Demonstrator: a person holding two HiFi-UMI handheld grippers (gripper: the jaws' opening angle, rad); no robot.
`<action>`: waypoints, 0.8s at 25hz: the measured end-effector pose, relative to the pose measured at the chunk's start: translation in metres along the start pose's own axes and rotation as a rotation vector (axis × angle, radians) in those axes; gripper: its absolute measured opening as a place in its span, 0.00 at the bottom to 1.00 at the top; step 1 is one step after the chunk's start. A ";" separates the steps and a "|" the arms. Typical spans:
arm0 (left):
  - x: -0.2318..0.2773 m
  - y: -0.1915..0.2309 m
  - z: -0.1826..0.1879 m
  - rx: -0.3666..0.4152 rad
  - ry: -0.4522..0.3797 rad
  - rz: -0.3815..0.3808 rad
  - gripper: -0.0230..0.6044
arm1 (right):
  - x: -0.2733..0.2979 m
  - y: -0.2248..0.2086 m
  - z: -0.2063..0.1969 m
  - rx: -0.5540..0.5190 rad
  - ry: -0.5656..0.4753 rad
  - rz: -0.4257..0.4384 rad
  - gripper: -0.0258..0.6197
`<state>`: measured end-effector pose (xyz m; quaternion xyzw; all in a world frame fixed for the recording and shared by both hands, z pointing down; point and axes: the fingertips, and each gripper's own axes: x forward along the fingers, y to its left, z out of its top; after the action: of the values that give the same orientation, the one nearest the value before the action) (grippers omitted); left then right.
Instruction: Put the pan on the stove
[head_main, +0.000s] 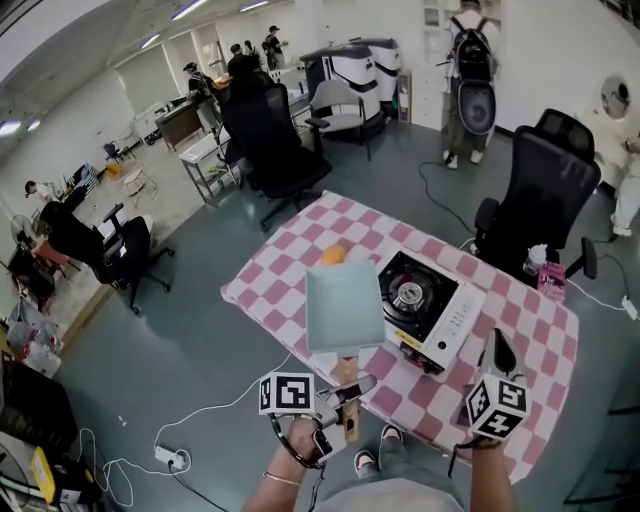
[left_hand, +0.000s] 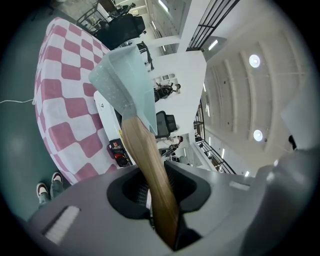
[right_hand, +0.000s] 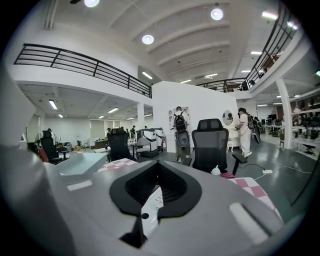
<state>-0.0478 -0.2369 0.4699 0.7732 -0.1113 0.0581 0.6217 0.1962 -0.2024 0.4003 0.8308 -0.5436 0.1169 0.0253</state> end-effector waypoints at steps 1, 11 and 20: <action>0.003 0.001 0.001 0.000 0.007 0.001 0.17 | 0.001 -0.003 -0.001 0.002 0.002 -0.006 0.05; 0.033 0.003 -0.001 0.006 0.105 0.013 0.17 | -0.003 -0.040 -0.006 0.029 0.019 -0.085 0.05; 0.068 -0.003 -0.004 0.026 0.201 0.004 0.17 | -0.011 -0.072 -0.014 0.059 0.036 -0.159 0.05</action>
<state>0.0192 -0.2395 0.4838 0.7713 -0.0492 0.1380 0.6194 0.2556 -0.1609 0.4181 0.8694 -0.4717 0.1455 0.0198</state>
